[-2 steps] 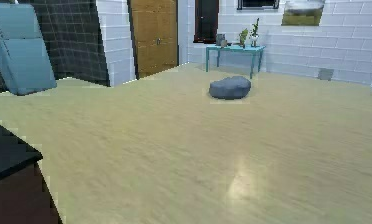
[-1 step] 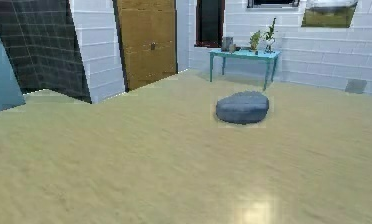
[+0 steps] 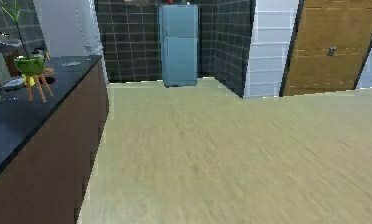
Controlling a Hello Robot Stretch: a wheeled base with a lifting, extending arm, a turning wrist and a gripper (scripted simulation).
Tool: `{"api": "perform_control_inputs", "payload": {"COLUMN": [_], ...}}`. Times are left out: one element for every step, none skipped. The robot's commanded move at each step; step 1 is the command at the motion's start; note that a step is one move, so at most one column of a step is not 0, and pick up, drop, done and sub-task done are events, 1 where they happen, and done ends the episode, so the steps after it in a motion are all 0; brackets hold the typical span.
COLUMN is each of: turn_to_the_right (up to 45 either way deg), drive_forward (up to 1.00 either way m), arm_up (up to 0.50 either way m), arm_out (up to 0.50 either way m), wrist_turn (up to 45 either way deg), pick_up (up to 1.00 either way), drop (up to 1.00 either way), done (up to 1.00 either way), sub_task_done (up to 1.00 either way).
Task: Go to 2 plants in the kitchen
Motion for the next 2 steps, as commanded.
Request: {"api": "perform_control_inputs", "payload": {"turn_to_the_right": [-12.0, 0.0], "drive_forward": [0.0, 0.85], "arm_up": [0.0, 0.0], "arm_out": [0.0, 0.0], "wrist_turn": [0.0, 0.0], "pick_up": [0.0, 0.0], "drop": [0.0, 0.0], "done": [0.0, 0.0], "sub_task_done": [0.0, 0.0]}}
